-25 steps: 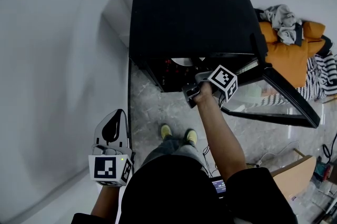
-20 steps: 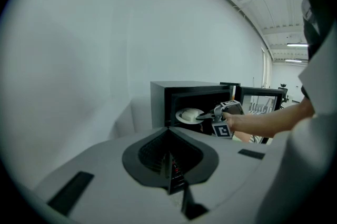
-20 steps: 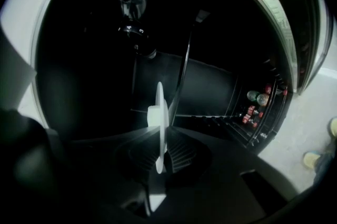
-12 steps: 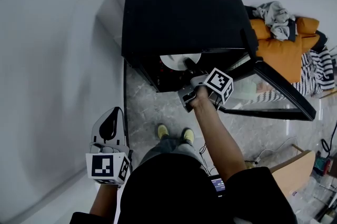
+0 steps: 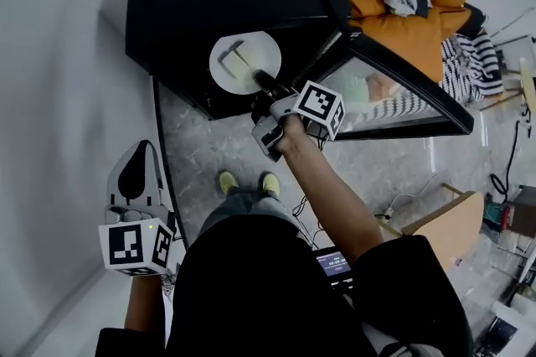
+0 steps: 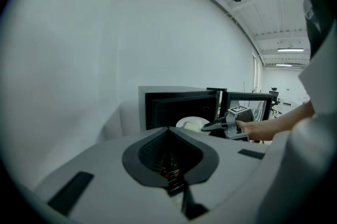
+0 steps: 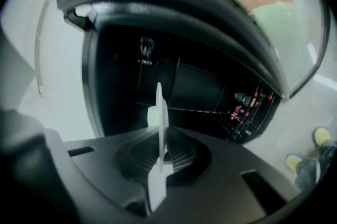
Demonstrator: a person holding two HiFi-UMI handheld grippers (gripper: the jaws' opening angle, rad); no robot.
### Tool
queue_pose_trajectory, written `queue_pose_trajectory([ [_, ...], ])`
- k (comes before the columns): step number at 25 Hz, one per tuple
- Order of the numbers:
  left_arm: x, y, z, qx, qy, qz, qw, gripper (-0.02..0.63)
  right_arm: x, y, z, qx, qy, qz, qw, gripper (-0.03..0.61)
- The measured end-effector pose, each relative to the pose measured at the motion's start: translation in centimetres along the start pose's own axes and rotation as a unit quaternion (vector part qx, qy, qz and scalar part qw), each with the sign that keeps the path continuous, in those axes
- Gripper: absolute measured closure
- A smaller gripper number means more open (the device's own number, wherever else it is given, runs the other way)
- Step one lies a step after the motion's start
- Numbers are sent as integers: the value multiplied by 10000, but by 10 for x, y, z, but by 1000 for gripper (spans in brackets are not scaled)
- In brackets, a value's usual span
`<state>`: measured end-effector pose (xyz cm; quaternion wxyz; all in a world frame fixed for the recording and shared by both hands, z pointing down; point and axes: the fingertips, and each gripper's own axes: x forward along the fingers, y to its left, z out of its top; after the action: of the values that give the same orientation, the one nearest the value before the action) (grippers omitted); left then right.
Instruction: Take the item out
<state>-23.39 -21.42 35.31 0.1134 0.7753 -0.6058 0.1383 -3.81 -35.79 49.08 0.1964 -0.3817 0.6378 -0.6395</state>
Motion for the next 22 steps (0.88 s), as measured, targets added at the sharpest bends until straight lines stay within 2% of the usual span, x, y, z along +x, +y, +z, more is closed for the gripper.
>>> queue_pose_trajectory([
  [3, -2, -11, -2, -88, -21, -46, 9999, 606, -25, -1, 0, -5, 31, 5, 10000, 554],
  [8, -4, -31, -2, 31, -68, -253, 9997, 606, -68, 10, -3, -123, 180, 75, 9997, 554],
  [22, 1, -81, 25, 167, -327, -836, 9958, 606, -183, 78, 6, -311, 119, 423, 9986, 554],
])
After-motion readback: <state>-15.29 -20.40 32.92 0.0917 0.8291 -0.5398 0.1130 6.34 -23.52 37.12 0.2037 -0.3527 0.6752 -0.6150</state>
